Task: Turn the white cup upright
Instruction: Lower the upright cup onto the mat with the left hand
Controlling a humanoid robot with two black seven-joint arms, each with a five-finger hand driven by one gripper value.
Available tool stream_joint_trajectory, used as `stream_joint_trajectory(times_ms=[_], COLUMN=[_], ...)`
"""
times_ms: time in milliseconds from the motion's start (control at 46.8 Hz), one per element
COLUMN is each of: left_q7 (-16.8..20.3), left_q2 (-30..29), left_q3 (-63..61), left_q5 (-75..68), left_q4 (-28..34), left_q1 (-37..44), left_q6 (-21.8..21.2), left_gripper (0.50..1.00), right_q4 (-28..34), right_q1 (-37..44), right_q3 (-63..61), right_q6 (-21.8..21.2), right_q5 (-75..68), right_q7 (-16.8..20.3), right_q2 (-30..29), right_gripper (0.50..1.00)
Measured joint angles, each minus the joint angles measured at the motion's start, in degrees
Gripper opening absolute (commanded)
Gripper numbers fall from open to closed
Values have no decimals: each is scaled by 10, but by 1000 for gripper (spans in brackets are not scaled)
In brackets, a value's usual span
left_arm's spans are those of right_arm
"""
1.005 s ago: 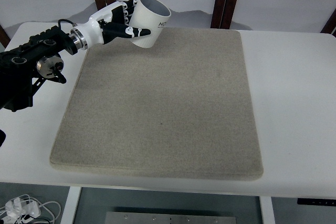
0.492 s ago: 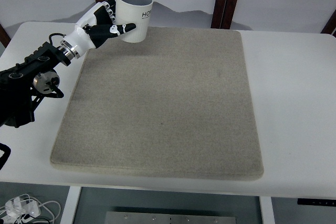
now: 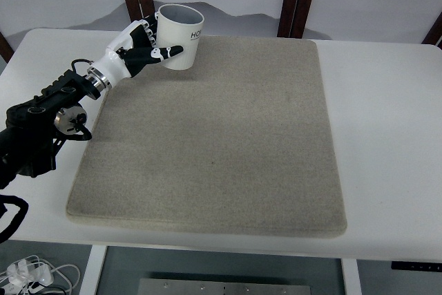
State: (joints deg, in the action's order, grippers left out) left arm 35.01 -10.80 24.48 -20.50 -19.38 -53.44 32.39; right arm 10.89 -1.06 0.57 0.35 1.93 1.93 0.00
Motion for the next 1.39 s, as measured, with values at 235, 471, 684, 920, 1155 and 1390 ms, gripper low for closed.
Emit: stream_joint_trajectory(times_ms=[235,471,684,920,1155,1390], left_q7=[0,0,0,0,0,0], left_q2=[6,8,16,20,22,28], left_q3=[-2,-3,-19,-33,-36,-35], left_q5=[-2,-3,-4,-4,-4,-4], left_q4=[11,13,13,13,13,13], left_q1=[10,14,18,24,26,27], left_q6=[-1,-16,-43,-61,-75,-105], left_gripper=[527,538,546,595,694,857], right_q4=[0,0,0,0,0,0], right_q1=[0,0,0,0,0,0], right_q3=[0,0,0,0,0,0], right_q6=[0,0,0,0,0,0], right_q5=[0,0,0,0,0,0], right_q7=[0,0,0,0,0,0], right_q2=[0,0,0,0,0,0], right_gripper=[952,952,952,952,952,952])
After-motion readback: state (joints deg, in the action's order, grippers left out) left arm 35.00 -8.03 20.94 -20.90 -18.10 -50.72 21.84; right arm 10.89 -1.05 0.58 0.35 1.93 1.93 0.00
